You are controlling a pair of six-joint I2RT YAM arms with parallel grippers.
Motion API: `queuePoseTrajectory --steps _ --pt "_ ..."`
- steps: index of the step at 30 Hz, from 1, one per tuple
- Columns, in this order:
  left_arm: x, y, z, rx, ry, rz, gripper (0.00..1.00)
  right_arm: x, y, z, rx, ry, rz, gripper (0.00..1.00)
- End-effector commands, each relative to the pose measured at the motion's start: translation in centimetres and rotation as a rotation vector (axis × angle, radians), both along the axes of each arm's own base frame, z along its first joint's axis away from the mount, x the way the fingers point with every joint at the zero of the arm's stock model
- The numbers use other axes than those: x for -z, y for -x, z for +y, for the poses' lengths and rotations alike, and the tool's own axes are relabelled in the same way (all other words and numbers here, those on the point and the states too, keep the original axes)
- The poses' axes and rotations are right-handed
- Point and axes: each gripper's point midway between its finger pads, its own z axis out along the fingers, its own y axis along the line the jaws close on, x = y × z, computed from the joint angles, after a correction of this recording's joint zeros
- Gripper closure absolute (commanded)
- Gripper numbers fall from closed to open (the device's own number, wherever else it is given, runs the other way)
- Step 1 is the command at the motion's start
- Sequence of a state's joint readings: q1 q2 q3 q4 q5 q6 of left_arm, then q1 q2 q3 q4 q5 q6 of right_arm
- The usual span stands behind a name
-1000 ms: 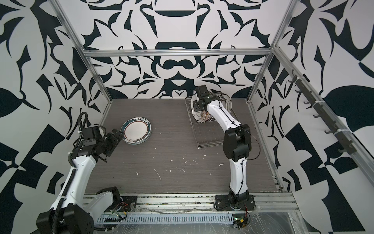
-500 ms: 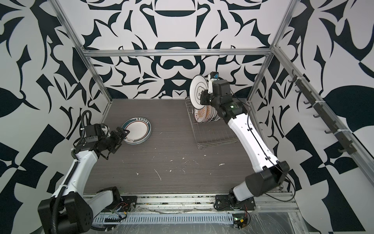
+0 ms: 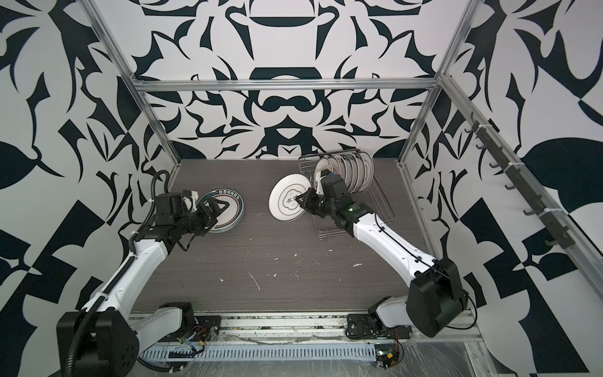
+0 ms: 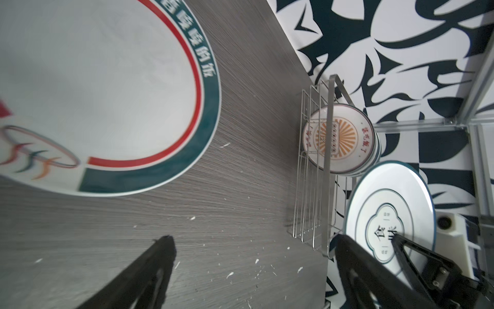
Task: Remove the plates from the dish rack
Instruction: 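Carry the white plate to the left gripper while it grasps the rim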
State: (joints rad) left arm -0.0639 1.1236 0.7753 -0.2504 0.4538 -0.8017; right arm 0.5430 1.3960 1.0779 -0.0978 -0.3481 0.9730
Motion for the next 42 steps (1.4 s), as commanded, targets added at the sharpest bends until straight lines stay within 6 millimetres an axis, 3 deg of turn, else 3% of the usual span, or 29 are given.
queuePoseTrajectory --steps 1,8,14,20,27,35,42 --pt "0.4 -0.2 -1.6 0.025 0.036 -0.002 0.04 -4.5 0.2 3.7 -0.074 -0.199 -0.067 1.00" --pt "0.7 -0.1 -2.7 0.049 0.115 -0.002 0.11 -2.1 0.9 8.4 -0.161 -0.269 -0.001 1.00" --pt "0.6 0.0 -2.9 0.059 0.127 -0.007 0.14 -1.0 1.1 11.1 -0.206 -0.305 0.027 1.00" --pt "1.2 -0.1 -3.6 0.092 0.161 0.003 0.44 -0.6 1.3 13.0 -0.243 -0.365 0.050 1.00" --pt "1.4 0.1 -3.9 0.112 0.176 0.004 0.67 -0.1 1.5 14.5 -0.267 -0.382 0.067 0.99" --pt "1.3 0.5 -3.8 0.120 0.172 0.010 0.88 0.5 1.3 15.9 -0.291 -0.383 0.081 0.77" --pt "1.2 0.6 -2.7 0.100 0.185 0.020 0.98 1.2 0.8 16.3 -0.287 -0.362 0.082 0.58"
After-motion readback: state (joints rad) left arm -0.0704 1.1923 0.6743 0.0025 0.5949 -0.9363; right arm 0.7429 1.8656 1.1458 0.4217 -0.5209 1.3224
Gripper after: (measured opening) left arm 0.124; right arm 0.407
